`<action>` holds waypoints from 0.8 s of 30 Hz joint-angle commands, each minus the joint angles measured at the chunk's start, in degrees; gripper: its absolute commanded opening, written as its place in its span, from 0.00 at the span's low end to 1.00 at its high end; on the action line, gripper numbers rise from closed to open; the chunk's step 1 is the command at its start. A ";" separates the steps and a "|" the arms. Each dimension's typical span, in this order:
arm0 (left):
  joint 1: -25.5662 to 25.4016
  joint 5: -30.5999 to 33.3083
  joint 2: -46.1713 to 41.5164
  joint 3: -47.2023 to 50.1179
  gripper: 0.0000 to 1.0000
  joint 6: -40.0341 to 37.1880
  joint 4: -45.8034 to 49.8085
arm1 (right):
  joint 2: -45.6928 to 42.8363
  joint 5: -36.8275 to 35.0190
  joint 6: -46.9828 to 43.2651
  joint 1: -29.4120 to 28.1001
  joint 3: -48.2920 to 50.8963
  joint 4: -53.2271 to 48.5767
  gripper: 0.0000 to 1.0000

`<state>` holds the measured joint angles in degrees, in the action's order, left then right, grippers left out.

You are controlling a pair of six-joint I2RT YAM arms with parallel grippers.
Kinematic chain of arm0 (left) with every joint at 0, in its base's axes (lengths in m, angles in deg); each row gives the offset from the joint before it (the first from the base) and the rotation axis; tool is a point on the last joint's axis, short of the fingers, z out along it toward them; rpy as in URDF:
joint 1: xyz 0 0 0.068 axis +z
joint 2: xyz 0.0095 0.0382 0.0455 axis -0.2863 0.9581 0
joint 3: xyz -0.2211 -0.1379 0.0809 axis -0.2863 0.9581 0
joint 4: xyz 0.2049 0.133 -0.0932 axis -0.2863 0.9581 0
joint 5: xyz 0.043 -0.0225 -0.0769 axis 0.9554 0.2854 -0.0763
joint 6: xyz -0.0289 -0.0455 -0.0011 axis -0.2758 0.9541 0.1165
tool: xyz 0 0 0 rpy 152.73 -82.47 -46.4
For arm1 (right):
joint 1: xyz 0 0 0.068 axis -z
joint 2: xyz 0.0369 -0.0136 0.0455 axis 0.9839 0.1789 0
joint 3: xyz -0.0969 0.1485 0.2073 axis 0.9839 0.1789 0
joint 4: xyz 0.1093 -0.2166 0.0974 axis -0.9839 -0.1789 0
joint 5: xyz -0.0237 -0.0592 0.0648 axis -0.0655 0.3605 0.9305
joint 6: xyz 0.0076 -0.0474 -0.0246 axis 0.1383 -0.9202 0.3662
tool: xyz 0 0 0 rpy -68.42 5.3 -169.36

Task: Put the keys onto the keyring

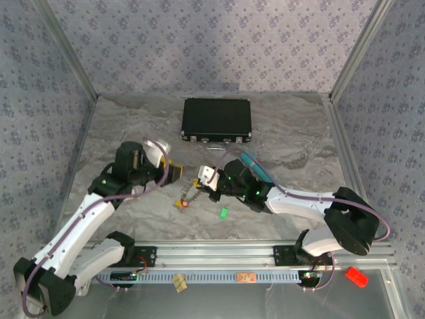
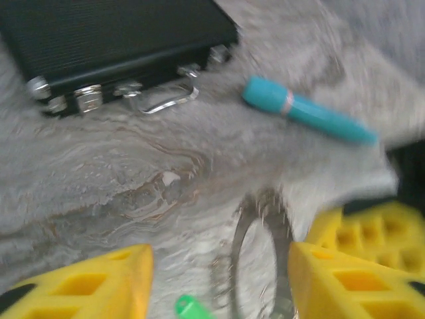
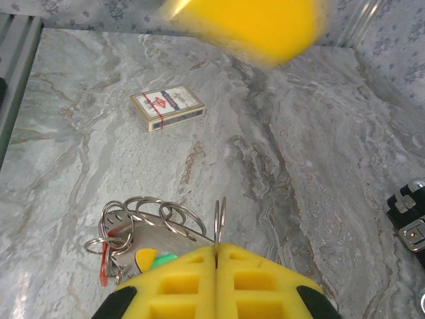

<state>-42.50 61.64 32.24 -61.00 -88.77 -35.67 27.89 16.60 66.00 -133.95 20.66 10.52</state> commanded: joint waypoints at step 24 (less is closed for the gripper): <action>-6.61 -15.01 6.24 4.65 0.25 -46.33 -2.71 | -2.64 12.44 -7.27 2.23 -11.24 -22.26 0.00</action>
<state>-48.62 46.69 38.23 -56.36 -132.70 -38.55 26.82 27.51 59.56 -131.68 11.59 -11.03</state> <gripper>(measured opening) 0.247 0.052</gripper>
